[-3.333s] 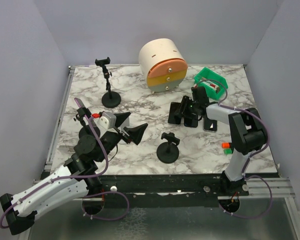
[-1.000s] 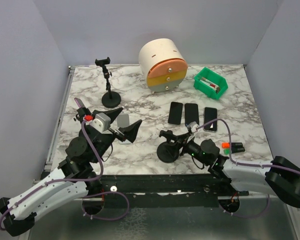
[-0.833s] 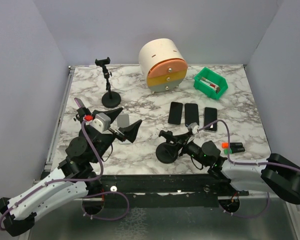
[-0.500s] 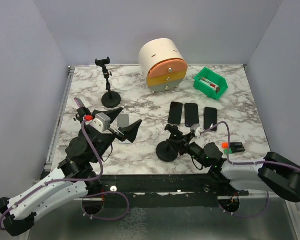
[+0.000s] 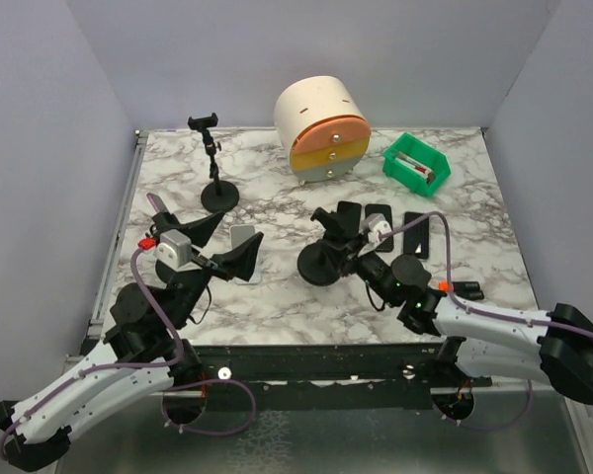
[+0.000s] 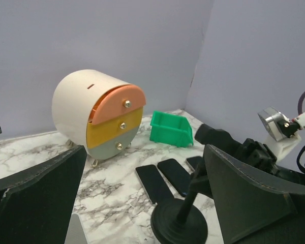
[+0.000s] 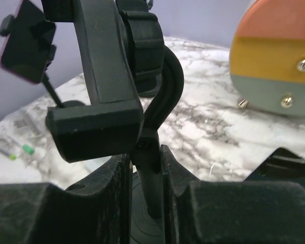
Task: Remove the phone from the phone stand
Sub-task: Pick up the phone stand at the center of the board, then place the phone stand at the center of the board.
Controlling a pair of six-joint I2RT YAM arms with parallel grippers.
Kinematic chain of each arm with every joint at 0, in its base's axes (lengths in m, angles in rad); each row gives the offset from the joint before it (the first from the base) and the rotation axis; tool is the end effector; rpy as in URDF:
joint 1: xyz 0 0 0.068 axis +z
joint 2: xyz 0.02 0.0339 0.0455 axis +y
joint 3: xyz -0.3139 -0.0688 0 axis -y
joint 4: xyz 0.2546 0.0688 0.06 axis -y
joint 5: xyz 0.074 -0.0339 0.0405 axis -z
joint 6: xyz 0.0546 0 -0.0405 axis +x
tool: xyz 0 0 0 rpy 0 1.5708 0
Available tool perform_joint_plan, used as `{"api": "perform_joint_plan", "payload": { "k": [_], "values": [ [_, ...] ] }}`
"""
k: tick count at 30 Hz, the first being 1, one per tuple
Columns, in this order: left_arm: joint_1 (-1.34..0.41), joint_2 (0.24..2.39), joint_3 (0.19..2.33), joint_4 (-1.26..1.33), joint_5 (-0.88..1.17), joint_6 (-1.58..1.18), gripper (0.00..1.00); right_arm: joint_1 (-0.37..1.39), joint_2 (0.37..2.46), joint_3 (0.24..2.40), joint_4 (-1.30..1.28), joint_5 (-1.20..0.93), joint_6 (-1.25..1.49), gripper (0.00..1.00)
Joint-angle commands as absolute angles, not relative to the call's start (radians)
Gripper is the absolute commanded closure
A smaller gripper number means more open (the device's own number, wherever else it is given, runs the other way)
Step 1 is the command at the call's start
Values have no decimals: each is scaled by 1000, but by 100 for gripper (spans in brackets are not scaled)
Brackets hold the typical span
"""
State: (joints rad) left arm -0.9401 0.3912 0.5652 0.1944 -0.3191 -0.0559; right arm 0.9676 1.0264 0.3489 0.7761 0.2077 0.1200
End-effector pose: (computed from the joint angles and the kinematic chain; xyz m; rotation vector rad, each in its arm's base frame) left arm 0.0655 -0.0606 0.3817 0.2625 1.2218 -0.6753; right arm 0.1342 0.1750 0.2817 -0.4617 1.4450 0.7262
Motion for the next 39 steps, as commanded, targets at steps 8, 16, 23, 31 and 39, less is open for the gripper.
{"api": "perform_joint_plan", "payload": {
  "k": [8, 16, 23, 31, 39],
  "values": [
    [-939, 294, 551, 203, -365, -22, 1, 920, 1537, 746, 986, 295, -110, 99],
    [-920, 255, 545, 215, -350, -32, 1, 854, 1812, 991, 1029, 171, -94, 99],
    [-864, 255, 542, 227, -290, -63, 1, 808, 2006, 1181, 1047, 82, -61, 100],
    [-836, 250, 539, 227, -260, -74, 1, 769, 2216, 1427, 1039, 27, -35, 100],
    [-836, 262, 532, 232, -265, -66, 1, 748, 2369, 1644, 954, 8, -41, 100]
  ]
}}
